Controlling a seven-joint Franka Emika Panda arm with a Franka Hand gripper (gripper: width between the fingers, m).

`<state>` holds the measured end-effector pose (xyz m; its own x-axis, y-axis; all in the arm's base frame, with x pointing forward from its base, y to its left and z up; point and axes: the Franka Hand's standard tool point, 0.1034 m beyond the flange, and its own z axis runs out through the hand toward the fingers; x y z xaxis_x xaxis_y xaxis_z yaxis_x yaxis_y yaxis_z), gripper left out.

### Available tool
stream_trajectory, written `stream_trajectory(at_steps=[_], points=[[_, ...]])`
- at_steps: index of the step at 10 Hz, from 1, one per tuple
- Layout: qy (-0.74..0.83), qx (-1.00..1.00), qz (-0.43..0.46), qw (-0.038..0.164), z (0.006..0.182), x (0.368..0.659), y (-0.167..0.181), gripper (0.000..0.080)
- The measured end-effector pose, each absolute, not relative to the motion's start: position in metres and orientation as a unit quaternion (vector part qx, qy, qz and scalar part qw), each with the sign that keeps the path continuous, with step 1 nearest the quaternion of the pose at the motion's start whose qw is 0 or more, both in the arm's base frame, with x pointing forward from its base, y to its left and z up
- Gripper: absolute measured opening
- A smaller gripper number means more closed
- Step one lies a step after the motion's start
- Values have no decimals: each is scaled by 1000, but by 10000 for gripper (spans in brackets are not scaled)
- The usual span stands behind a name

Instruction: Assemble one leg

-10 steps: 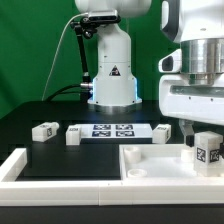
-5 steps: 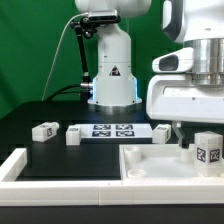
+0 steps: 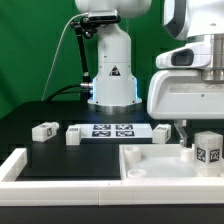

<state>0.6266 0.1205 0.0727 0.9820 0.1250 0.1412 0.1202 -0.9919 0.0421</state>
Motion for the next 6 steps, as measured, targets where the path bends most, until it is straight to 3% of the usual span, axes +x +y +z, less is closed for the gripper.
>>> stream_trajectory(at_steps=[4, 6], points=[[133, 988, 70, 30, 71, 626, 116, 649], [123, 989, 70, 29, 71, 626, 116, 371]])
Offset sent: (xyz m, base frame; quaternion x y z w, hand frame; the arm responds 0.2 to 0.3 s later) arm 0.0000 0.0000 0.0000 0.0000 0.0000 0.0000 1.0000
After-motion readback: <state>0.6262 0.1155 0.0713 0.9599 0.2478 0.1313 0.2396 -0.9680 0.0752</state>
